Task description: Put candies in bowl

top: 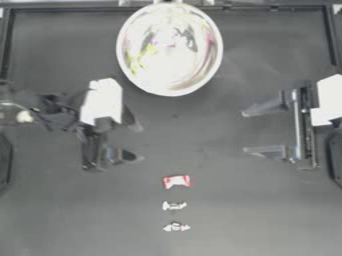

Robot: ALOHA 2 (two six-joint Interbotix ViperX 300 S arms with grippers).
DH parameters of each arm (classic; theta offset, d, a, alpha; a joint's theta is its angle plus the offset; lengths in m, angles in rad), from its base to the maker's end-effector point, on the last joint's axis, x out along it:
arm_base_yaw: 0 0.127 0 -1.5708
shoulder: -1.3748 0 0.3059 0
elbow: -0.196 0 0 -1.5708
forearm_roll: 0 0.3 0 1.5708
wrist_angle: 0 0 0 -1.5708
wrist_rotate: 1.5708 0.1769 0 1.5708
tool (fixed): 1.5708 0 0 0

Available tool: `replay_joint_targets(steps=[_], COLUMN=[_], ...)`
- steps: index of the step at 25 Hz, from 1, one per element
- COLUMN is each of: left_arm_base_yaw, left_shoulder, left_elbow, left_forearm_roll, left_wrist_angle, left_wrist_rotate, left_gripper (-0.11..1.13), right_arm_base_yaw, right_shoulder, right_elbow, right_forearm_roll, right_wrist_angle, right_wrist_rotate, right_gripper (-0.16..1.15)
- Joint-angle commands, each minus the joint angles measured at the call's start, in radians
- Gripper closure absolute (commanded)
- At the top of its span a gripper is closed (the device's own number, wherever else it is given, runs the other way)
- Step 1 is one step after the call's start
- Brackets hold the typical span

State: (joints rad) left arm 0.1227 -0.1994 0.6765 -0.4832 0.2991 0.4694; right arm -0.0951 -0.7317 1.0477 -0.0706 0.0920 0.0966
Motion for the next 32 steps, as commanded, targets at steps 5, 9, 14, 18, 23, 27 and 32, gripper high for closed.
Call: replay_joint_targets(steps=[5, 9, 14, 18, 23, 27, 32], left_arm_base_yaw=[-0.048, -0.052, -0.06, -0.067, -0.072, -0.078, -0.084], left_shoulder=[0.133, 0.192, 0.27, 0.322, 0.382, 0.43, 0.472], left_elbow=[-0.126, -0.17, -0.241, -0.299, -0.348, -0.388, -0.43], left_forearm_roll=[0.021, 0.051, 0.107, 0.138, 0.184, 0.216, 0.23], left_wrist_angle=[0.04, 0.055, 0.086, 0.12, 0.143, 0.17, 0.225], left_wrist_rotate=[-0.02, -0.044, -0.084, -0.115, -0.158, -0.179, -0.201], left_gripper=[0.06, 0.06, 0.05, 0.05, 0.05, 0.05, 0.05], right_arm_base_yaw=[0.005, 0.006, 0.011, 0.017, 0.02, 0.021, 0.021], right_shoulder=[-0.048, -0.052, -0.052, -0.052, -0.052, -0.052, -0.052], right_elbow=[0.021, 0.025, 0.025, 0.026, 0.032, 0.04, 0.04], right_forearm_roll=[0.005, 0.009, 0.011, 0.009, 0.008, 0.008, 0.006], right_wrist_angle=[-0.009, -0.009, -0.026, -0.031, -0.051, -0.06, -0.06], right_wrist_rotate=[-0.002, -0.002, -0.002, -0.002, -0.002, -0.002, -0.002], right_gripper=[-0.01, -0.01, -0.01, -0.01, -0.01, -0.01, -0.01])
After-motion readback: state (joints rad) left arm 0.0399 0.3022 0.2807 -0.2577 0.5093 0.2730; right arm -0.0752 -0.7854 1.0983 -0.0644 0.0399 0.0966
